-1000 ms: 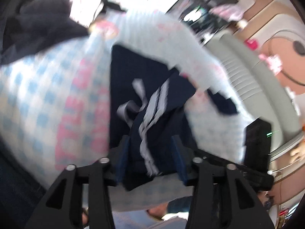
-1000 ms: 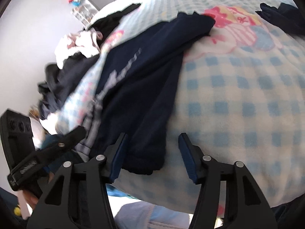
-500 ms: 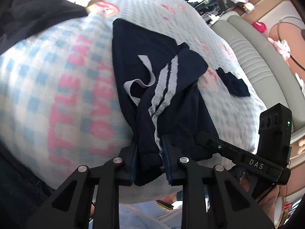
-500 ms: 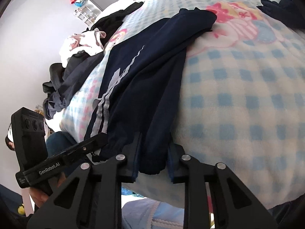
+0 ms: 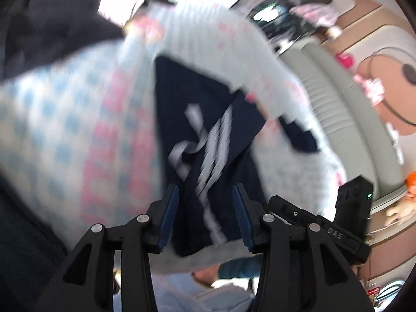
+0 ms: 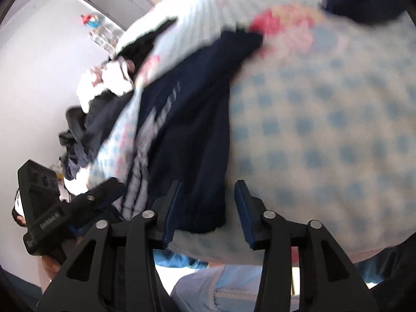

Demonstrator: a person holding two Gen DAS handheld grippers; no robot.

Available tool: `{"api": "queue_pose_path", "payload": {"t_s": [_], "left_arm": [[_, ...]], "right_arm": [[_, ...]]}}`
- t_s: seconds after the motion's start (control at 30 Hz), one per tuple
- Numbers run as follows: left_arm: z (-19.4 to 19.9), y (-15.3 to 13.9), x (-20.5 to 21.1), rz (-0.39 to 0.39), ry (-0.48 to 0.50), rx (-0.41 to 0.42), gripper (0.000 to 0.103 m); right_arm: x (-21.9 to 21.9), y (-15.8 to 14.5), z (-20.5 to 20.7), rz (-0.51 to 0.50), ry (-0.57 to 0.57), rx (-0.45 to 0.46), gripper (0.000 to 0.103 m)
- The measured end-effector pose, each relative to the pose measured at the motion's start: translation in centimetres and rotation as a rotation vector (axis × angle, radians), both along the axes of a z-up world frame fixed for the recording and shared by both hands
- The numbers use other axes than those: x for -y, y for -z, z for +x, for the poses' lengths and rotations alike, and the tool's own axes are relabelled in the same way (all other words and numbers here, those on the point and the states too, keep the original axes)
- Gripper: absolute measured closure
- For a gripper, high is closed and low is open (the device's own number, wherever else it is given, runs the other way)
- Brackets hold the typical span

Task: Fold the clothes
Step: 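Grasp the pants waistband with the left gripper while the right gripper grasps the leg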

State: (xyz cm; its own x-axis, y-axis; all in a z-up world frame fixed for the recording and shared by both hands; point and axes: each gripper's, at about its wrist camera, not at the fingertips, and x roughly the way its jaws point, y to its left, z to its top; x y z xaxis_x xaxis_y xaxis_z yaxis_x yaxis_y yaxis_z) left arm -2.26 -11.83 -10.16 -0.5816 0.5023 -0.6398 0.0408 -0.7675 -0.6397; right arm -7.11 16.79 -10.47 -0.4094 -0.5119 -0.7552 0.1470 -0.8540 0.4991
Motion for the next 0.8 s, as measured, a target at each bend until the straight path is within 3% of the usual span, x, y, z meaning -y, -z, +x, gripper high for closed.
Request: {"api": "queue_pose_path", "payload": {"t_s": [0.03, 0.07, 0.17, 0.23, 0.27, 0.4, 0.53, 0.6, 0.7, 0.77, 0.8], "left_arm": [[-0.4, -0.5, 0.3, -0.004, 0.002, -0.020, 0.058], [-0.9, -0.9, 0.6, -0.010, 0.005, -0.038, 0.058], [-4.0, -1.6, 0.5, -0.065, 0.034, -0.061, 0.061], [-6.6, -1.4, -0.4, -0.082, 0.077, -0.060, 0.067], [-8.1, -1.1, -1.3, -0.105, 0.102, -0.041, 0.073], [-13.9, 0.1, -4.9, -0.201, 0.202, 0.035, 0.074], [-16.9, 1.7, -7.5, -0.292, 0.275, 0.097, 0.074], [-17.3, 2.3, -8.3, -0.275, 0.315, 0.108, 0.074], [-17.1, 2.7, -8.6, -0.214, 0.373, 0.109, 0.074], [-16.8, 2.3, -8.6, -0.179, 0.410, 0.087, 0.074], [-16.7, 2.0, -8.7, -0.166, 0.429, 0.072, 0.074]], "right_arm": [[-0.7, -0.9, -0.2, 0.010, 0.053, -0.034, 0.042], [-1.4, -1.6, -0.6, 0.003, 0.092, -0.060, 0.038], [-1.9, -2.2, -3.6, 0.001, 0.116, -0.068, 0.038], [-1.6, -2.2, -5.6, 0.030, 0.105, -0.058, 0.038], [-1.5, -2.3, -6.4, 0.041, 0.107, -0.057, 0.038], [-0.9, -1.7, -9.2, 0.086, 0.120, -0.042, 0.038], [0.1, -0.9, -12.0, 0.112, 0.085, -0.030, 0.038], [0.8, -1.1, -13.3, 0.122, 0.061, -0.046, 0.037], [2.2, -0.9, -15.3, 0.132, 0.003, -0.059, 0.028], [3.1, 0.3, -16.5, 0.150, -0.046, -0.024, 0.028], [3.2, 1.0, -16.9, 0.162, -0.062, 0.001, 0.033]]}}
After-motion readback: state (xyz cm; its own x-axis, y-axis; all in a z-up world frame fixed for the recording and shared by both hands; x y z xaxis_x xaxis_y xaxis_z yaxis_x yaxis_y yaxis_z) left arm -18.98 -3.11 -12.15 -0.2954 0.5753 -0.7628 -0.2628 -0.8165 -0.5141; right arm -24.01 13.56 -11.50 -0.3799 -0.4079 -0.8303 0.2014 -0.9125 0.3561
